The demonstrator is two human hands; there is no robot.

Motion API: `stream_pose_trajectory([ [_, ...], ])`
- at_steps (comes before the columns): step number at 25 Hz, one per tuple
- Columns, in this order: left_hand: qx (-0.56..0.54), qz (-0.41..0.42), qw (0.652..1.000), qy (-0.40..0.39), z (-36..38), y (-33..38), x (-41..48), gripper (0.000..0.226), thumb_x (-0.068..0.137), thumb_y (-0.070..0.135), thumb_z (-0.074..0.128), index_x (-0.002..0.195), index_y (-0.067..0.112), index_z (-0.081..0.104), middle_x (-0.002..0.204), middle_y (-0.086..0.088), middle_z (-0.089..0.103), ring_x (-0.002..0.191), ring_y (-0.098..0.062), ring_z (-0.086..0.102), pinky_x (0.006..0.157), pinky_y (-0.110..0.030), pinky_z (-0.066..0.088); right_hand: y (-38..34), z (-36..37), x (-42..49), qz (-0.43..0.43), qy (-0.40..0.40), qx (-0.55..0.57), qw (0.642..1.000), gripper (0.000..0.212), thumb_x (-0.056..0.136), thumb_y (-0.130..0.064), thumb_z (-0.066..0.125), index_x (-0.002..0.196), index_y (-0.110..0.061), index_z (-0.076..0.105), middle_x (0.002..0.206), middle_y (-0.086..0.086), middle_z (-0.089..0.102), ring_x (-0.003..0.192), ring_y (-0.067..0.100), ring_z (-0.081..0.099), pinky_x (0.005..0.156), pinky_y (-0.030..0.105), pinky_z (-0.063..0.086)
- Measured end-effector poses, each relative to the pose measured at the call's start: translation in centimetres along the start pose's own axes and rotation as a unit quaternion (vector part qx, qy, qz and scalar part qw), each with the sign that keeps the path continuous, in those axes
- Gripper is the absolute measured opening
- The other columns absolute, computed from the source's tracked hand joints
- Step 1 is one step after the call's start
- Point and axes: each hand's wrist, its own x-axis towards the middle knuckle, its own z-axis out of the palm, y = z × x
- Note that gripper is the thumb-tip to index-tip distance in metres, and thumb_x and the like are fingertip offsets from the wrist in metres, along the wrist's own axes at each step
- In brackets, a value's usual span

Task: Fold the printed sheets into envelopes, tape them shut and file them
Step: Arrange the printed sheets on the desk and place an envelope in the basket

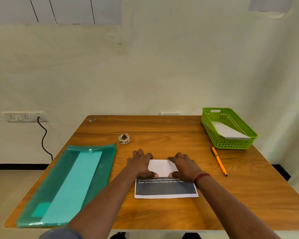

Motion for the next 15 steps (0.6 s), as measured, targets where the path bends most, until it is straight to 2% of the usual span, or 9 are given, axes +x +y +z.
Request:
stream_pose_trajectory([
  [3, 0.011, 0.012, 0.999, 0.043, 0.0, 0.3, -0.7, 0.081, 0.068, 0.066, 0.073, 0.132, 0.029, 0.040, 0.133, -0.006, 0.034, 0.127, -0.028, 0.030, 0.097, -0.048, 0.037, -0.1, -0.1, -0.1, -0.012, 0.031, -0.042, 0.999, 0.080, 0.082, -0.051, 0.068, 0.149, -0.026, 0.032, 0.136, 0.009, 0.041, 0.126, 0.029, 0.039, 0.097, 0.045, 0.042],
  [8, 0.034, 0.057, 0.987, 0.145, 0.4, -0.2, -2.1, 0.078, 0.067, 0.071, 0.069, 0.127, 0.030, 0.041, 0.129, 0.000, 0.042, 0.121, -0.022, 0.036, 0.095, -0.046, 0.037, 0.2, 0.4, -1.5, -0.038, 0.148, -0.055, 0.987, 0.076, 0.077, -0.056, 0.071, 0.141, -0.029, 0.040, 0.124, 0.003, 0.046, 0.113, 0.023, 0.043, 0.093, 0.038, 0.040],
  [12, 0.030, 0.078, 0.974, 0.212, 0.4, -0.8, -3.1, 0.065, 0.071, 0.068, 0.067, 0.121, 0.032, 0.046, 0.124, 0.006, 0.050, 0.117, -0.018, 0.042, 0.101, -0.045, 0.034, -0.2, 0.4, -2.8, -0.054, 0.222, -0.005, 0.973, 0.058, 0.077, -0.050, 0.073, 0.128, -0.030, 0.055, 0.112, -0.002, 0.052, 0.104, 0.020, 0.049, 0.090, 0.034, 0.037],
  [15, 0.021, 0.099, 0.957, 0.271, 0.2, -0.9, -3.9, 0.043, 0.078, 0.057, 0.068, 0.109, 0.031, 0.054, 0.111, 0.010, 0.059, 0.110, -0.016, 0.049, 0.104, -0.046, 0.031, -0.6, 0.0, -3.4, -0.072, 0.278, 0.005, 0.958, 0.037, 0.080, -0.034, 0.076, 0.114, -0.026, 0.065, 0.100, -0.002, 0.059, 0.093, 0.021, 0.057, 0.084, 0.037, 0.043],
])
